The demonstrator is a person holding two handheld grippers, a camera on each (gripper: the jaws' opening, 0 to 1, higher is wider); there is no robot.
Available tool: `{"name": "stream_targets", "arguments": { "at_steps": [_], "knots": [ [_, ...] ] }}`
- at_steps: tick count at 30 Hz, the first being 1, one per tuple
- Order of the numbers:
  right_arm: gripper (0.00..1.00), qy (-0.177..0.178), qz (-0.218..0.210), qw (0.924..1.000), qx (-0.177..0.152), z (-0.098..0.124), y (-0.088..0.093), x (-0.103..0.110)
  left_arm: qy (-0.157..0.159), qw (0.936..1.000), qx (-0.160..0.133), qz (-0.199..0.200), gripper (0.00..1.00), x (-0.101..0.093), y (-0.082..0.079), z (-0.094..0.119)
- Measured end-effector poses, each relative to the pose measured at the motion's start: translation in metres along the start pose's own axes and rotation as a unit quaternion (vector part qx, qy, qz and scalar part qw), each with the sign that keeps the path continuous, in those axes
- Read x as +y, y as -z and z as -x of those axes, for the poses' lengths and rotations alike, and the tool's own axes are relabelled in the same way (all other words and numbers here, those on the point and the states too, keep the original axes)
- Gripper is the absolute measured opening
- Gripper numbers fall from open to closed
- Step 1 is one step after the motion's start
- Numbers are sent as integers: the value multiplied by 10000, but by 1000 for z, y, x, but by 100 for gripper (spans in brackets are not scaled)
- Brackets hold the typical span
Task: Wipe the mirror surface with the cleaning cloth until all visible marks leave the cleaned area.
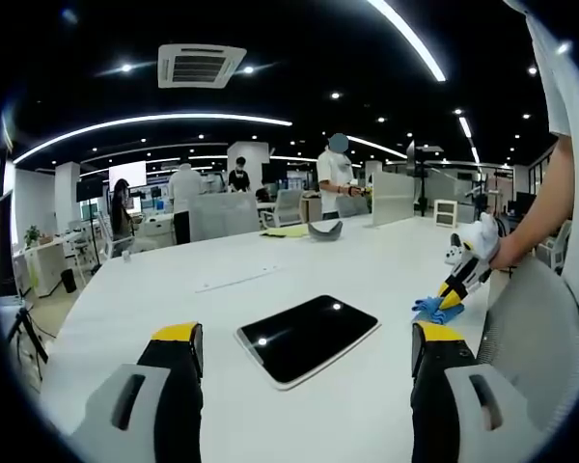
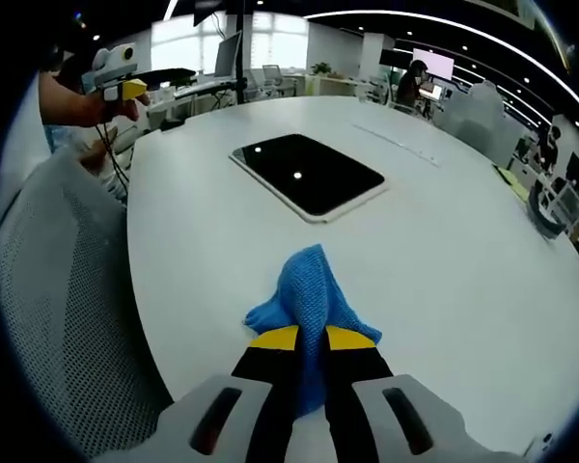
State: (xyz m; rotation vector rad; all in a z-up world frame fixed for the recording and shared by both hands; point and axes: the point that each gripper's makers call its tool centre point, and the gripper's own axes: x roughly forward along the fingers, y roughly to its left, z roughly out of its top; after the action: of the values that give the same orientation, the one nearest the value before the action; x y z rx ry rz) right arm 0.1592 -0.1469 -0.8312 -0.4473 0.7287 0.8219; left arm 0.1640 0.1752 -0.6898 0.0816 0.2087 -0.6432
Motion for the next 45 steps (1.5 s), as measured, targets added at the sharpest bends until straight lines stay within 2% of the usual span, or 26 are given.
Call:
{"name": "stream_targets", "arguments": {
  "at_steps": [21, 45],
  "knots": [
    [4, 8, -80, 9995, -310, 1, -24, -4, -5, 10000, -9, -10, 89, -1, 0, 0],
    [4, -58, 76, 9972, -737, -2, -73, -5, 8, 10000, 6, -14, 89, 0, 0, 0]
  ]
}}
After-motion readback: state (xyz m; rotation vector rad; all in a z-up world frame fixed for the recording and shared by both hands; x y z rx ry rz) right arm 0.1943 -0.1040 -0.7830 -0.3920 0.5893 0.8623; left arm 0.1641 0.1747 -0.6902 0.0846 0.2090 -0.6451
